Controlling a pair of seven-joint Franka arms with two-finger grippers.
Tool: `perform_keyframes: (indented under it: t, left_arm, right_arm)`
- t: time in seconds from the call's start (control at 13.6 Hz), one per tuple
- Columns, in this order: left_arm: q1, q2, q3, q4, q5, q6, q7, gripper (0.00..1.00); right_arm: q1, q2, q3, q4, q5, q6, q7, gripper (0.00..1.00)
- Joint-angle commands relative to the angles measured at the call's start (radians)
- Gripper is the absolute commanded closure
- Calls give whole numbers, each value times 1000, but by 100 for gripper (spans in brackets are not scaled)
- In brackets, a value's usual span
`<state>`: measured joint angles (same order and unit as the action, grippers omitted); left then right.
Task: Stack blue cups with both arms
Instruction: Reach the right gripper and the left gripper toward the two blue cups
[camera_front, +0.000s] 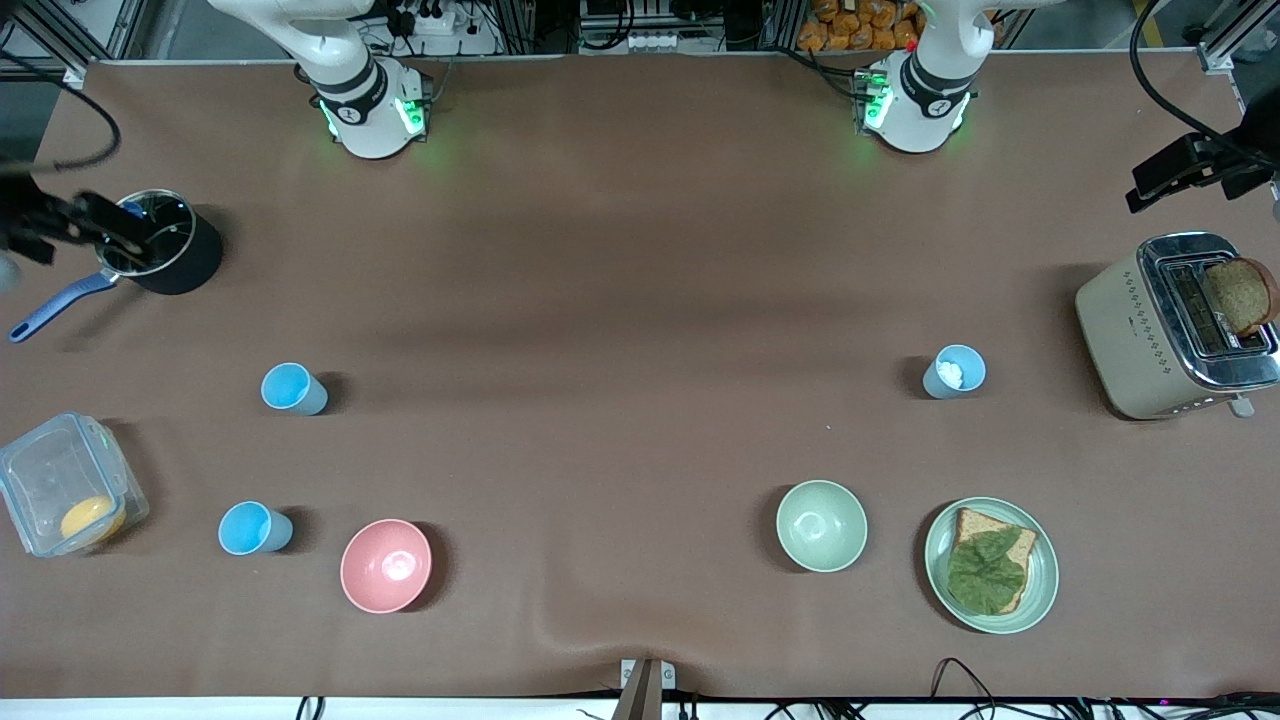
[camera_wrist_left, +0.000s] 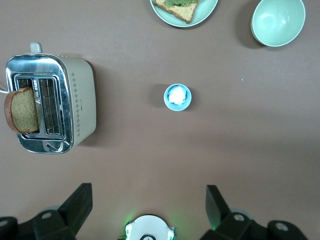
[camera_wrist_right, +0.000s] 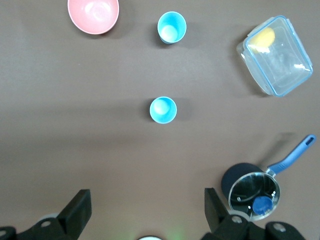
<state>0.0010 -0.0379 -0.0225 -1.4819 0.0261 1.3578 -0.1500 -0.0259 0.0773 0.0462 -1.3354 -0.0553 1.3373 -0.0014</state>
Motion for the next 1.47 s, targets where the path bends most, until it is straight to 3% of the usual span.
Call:
perform_keyframes:
  t: [0.0,0.37,0.51,0.81,0.95,1.25,1.39]
  left_arm:
    - [1,-11,-2,5,23,-8,18,0]
    - [-2,36,-2,-12,17,-2,18,0]
    - [-6,67,-4,-52,17,68,4,0]
    - [1,67,-7,-302,8,349,3,0]
    - [-9,97,-11,-371,6,455,0,0]
    - [-4,202,-19,-383,6,533,1,0]
    - [0,226,-19,-412,8,587,9,0]
  right_arm:
    - [15,4,12,25,6,-24,1,0]
    - [23,16,18,21,34,-18,1,0]
    - [50,56,18,19,29,-17,6,0]
    - [90,151,15,15,17,-18,9,0]
    - [87,226,15,16,25,-18,14,0]
    - [-21,329,11,-10,34,-18,-75,0]
    - [-92,373,12,-43,34,44,-136,0]
